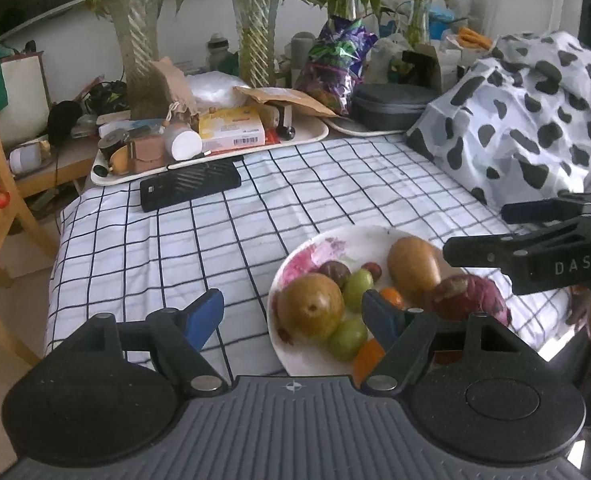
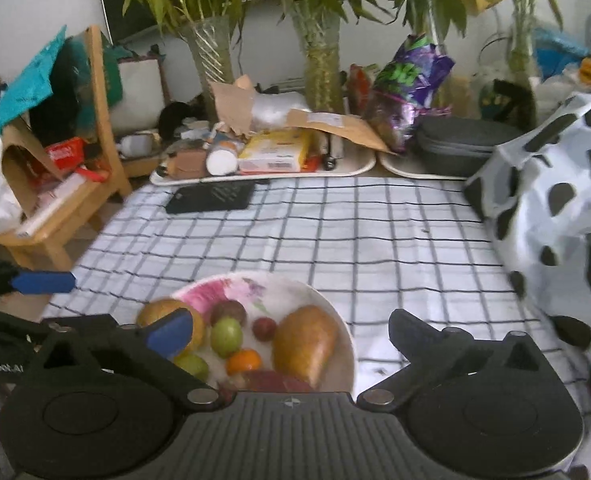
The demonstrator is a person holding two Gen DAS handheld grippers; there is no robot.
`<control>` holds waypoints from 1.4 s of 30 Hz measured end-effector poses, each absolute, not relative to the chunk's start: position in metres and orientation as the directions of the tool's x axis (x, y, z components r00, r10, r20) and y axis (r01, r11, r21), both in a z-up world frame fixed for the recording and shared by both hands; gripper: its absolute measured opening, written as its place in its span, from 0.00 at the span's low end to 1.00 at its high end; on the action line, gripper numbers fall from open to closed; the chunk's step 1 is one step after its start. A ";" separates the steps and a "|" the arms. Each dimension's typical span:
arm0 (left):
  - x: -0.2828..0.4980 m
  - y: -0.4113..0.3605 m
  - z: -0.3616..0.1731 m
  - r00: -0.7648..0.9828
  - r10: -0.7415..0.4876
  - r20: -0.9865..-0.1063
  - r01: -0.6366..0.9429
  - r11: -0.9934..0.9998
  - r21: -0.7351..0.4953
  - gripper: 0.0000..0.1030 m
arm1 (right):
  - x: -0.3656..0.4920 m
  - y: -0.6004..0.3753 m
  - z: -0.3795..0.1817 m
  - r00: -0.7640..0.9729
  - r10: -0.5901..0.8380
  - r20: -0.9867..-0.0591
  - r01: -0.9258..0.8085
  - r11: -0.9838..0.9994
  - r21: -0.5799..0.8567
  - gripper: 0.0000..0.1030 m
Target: Organize fruits
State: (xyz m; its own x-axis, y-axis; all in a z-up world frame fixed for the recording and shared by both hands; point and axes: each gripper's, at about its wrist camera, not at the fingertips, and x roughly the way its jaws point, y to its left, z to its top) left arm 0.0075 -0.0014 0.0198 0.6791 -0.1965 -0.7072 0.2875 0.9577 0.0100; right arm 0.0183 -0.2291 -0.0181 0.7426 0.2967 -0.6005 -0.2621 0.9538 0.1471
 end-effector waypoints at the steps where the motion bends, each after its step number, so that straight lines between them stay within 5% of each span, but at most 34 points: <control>1: 0.005 -0.003 0.019 0.675 -0.194 -0.712 0.289 0.957 0.014 0.72 | 0.014 -0.229 -0.019 0.744 0.280 -0.607 -0.256 0.958 0.128 1.00; 18: -0.024 -0.018 0.013 0.623 -0.193 -0.758 0.303 0.953 0.006 0.73 | -0.035 -0.224 -0.036 0.694 0.088 -0.715 -0.141 0.990 -0.015 1.00; 22: -0.020 -0.019 0.011 0.610 -0.163 -0.776 0.281 0.959 0.020 0.95 | -0.042 -0.217 -0.038 0.682 0.080 -0.727 -0.157 0.987 -0.039 1.00; 25: -0.017 -0.016 0.010 0.607 -0.167 -0.777 0.269 0.963 0.003 1.00 | -0.044 -0.212 -0.039 0.679 0.085 -0.729 -0.181 0.982 -0.054 1.00; 42: -0.017 -0.022 0.005 0.597 -0.106 -0.795 0.272 0.959 0.077 1.00 | -0.042 -0.201 -0.041 0.673 0.056 -0.737 -0.207 0.971 -0.115 1.00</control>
State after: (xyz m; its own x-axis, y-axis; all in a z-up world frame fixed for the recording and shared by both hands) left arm -0.0167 -0.0218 0.0050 0.5974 -0.1059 -0.7949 0.2721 0.9592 0.0767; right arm -0.0421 -0.2013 -0.0408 0.6734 0.0559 -0.7372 -0.2071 0.9715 -0.1155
